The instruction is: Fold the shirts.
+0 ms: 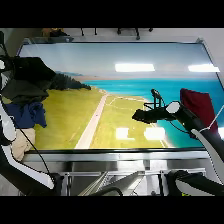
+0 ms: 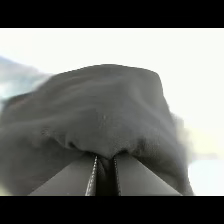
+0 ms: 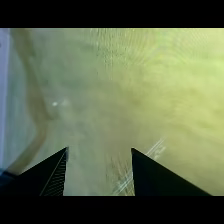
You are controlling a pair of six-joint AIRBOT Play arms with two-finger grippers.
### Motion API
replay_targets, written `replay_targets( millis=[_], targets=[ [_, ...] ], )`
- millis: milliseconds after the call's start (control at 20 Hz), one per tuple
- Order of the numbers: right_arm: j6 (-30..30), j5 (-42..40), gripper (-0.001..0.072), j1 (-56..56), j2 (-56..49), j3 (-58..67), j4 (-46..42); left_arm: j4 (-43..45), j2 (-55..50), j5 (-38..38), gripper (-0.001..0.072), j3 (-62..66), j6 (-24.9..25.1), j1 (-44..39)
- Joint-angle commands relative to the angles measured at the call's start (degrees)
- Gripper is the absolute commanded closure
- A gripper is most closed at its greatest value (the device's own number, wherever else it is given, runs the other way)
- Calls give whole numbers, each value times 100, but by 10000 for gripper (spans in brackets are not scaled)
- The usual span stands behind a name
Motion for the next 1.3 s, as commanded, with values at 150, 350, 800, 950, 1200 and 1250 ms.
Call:
replay_targets(
  millis=[150,350,800,950,1200,1250],
  targets=[
    [-4,74,253,-4,96,7,35,-2951,1202,-1147,695,514,474,-1204],
    [-74,142,253,-192,435,199,15,-2942,2061,-1412,694,-420,66,-2142],
    [-494,1775,252,-1631,968,476,20,-2905,2188,-2951,10,-2184,-522,-3211],
    [-743,2044,252,-1934,949,472,13,-2898,2232,-4017,11,-2927,-599,-2938],
    [-966,1882,252,-1663,540,203,37,-2599,3073,-3023,11,-5471,-586,-2332],
    [-988,1722,252,-1517,398,94,85,-2627,3226,-2660,11,-5991,-586,-2247]
  ],
)
